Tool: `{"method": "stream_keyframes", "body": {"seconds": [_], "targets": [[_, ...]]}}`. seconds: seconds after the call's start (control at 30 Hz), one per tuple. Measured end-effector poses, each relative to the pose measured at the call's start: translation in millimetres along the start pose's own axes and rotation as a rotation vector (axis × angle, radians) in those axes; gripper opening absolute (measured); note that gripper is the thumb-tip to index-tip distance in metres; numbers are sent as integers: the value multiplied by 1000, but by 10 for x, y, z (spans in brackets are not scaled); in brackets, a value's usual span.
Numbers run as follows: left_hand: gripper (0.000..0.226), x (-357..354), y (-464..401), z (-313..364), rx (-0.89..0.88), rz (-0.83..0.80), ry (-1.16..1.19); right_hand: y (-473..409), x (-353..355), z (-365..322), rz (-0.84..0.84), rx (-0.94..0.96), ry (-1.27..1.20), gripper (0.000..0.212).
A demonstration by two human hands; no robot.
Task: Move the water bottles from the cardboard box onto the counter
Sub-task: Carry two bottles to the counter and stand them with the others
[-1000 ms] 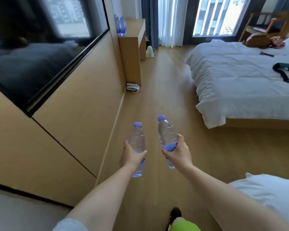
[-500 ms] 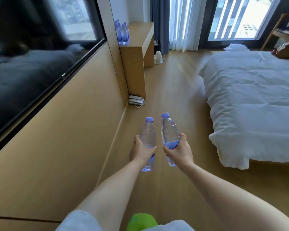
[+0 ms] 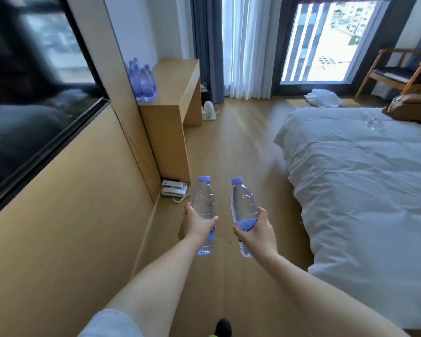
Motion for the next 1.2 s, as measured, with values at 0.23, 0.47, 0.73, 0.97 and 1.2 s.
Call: {"method": "stream_keyframes", "body": {"seconds": [0.23,0.47,0.73,0.97,1.2], "targets": [[73,-387,-1305,1135,-69,-39,-98,-1538,100,-263,65,-41,-33,75],[74,-889,-2648,1824,-91,-15,-167,-3374,21,-416,104,0,-53,75],[80,-880,-4231,2927,-49,162,-138,-5463,-105,-967,63,50,-51,72],[81,-743,-5557,3236,31,238,-93,-6825,-816,-1383,-59,52,-98,85],[68,-475,-7167,3492,75,295,-40,-8172,-1736,-1862,-217,43,-98,70]]}}
Point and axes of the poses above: each hand's wrist, its own y-axis away from the middle knuckle, its own x-axis out of the back of the hand, z = x × y, the point moved 10 cm from there along -y, towards the middle knuckle, and after that the axes turned 2 degrees about -y, right-handed, at the moved point
